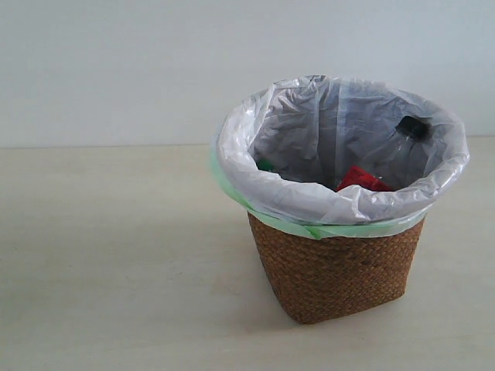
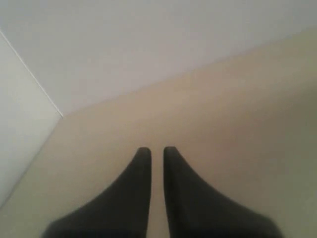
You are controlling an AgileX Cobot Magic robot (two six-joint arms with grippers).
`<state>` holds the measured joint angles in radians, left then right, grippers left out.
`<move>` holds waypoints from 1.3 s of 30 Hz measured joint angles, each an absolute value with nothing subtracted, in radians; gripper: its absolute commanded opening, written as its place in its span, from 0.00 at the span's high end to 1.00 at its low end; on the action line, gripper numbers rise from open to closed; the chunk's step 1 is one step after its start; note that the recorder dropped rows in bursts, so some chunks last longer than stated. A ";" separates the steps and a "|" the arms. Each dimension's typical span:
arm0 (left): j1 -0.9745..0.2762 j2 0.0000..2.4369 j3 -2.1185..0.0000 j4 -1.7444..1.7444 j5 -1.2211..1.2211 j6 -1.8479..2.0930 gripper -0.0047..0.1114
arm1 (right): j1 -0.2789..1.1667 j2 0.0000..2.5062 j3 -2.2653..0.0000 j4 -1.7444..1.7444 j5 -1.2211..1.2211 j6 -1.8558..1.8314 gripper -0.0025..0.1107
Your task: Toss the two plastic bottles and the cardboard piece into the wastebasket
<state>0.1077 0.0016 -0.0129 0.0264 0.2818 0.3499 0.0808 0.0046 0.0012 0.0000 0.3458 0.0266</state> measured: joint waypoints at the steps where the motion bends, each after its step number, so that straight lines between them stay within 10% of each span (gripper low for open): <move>1: 0.108 0.002 -0.005 0.026 0.288 0.350 0.89 | 0.081 0.005 0.001 0.000 0.346 0.027 0.98; 39: 0.108 0.002 -0.004 -0.071 0.318 0.080 0.89 | 0.081 0.005 0.001 0.000 0.346 0.027 0.98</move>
